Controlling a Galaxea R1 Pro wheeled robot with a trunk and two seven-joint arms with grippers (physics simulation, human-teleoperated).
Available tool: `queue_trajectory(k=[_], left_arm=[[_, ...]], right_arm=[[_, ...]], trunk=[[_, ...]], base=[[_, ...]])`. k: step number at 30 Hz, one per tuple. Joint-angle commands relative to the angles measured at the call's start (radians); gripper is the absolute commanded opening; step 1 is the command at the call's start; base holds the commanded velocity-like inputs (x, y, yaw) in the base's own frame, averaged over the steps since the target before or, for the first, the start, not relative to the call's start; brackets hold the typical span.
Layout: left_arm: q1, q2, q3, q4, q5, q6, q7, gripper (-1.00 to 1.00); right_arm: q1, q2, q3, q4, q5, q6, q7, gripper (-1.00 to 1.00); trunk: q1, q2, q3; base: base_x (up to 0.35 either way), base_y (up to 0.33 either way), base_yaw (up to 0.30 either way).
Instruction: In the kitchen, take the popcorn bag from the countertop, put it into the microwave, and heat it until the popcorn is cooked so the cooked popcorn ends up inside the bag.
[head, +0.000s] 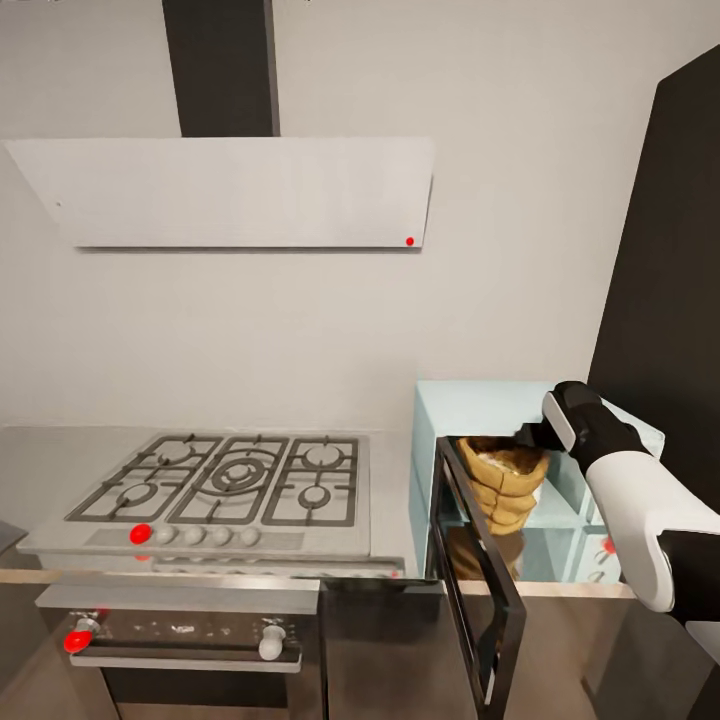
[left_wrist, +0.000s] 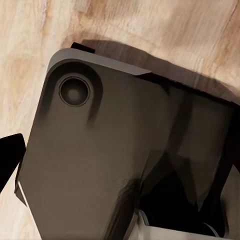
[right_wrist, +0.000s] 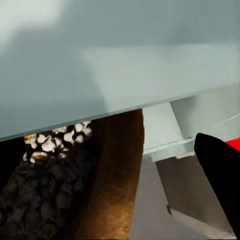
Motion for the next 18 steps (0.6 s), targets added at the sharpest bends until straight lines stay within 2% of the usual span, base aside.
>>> queue_trajectory(k=[1, 9, 13, 18], left_arm=[[-0.001, 0.0, 0.006, 0.0, 0.004, -0.002, -0.004, 1.0], [-0.001, -0.002, 0.006, 0.001, 0.004, -0.002, -0.005, 1.0], [0.0, -0.003, 0.006, 0.001, 0.004, -0.002, -0.004, 1.0], [0.0, -0.003, 0.006, 0.002, 0.004, -0.002, -0.004, 1.0]], right_arm=[[-0.001, 0.0, -0.002, -0.001, -0.01, 0.003, -0.008, 1.0], [-0.001, -0.003, 0.002, -0.002, -0.006, 0.003, -0.007, 1.0], [-0.001, -0.003, -0.001, -0.017, -0.007, 0.003, -0.007, 1.0], [-0.001, -0.008, -0.001, -0.126, -0.015, 0.003, -0.005, 1.0]], trunk=[[0.0, -0.001, -0.001], [0.0, -0.001, -0.001], [0.0, -0.001, -0.001], [0.0, -0.001, -0.001]], base=[[0.0, 0.0, 0.0], [-0.021, 0.0, 0.0], [-0.302, 0.0, 0.0], [-0.343, 0.0, 0.0]])
